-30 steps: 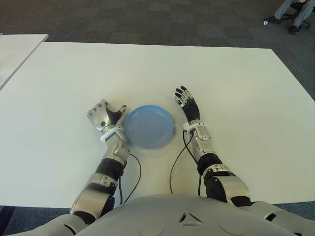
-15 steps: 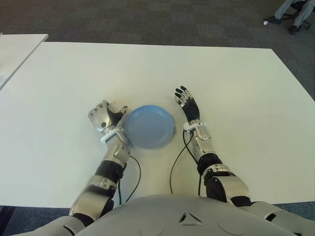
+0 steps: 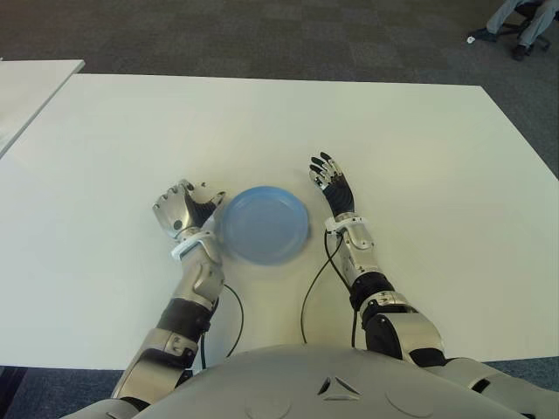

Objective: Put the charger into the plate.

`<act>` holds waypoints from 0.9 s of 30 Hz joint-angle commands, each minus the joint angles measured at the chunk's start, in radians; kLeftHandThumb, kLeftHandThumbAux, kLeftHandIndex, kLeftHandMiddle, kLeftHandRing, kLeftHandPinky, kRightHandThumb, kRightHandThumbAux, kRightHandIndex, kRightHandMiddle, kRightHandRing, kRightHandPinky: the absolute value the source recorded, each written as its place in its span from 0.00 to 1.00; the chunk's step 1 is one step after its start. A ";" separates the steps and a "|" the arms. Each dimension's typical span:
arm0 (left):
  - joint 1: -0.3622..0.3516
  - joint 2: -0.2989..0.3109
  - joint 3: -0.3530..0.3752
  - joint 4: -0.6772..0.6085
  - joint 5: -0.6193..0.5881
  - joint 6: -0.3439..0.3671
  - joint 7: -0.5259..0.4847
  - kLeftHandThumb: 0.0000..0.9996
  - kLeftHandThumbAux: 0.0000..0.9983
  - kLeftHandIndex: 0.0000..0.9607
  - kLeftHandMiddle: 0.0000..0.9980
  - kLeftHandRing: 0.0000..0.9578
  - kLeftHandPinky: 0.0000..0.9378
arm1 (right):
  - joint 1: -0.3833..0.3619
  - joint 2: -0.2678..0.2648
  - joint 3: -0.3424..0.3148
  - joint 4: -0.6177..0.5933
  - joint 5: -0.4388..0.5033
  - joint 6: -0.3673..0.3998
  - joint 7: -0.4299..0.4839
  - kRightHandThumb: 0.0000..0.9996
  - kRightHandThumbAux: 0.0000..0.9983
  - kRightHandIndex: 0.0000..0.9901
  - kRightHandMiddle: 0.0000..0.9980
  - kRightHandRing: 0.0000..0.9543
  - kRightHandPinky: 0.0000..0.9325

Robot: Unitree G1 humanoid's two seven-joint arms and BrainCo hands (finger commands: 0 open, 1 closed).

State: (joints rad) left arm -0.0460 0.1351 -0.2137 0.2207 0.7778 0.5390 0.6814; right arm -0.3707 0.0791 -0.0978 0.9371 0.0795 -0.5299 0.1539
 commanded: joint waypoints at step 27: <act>-0.021 0.043 0.000 -0.447 0.141 0.103 -0.326 0.75 0.70 0.46 0.87 0.90 0.91 | 0.018 0.000 -0.002 0.031 0.002 0.033 -0.002 0.01 0.66 0.08 0.16 0.12 0.09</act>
State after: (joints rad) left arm -0.0619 0.1849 -0.2104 -0.2115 0.9050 0.6250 0.3961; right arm -0.3720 0.0783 -0.0976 0.9409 0.0797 -0.5299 0.1569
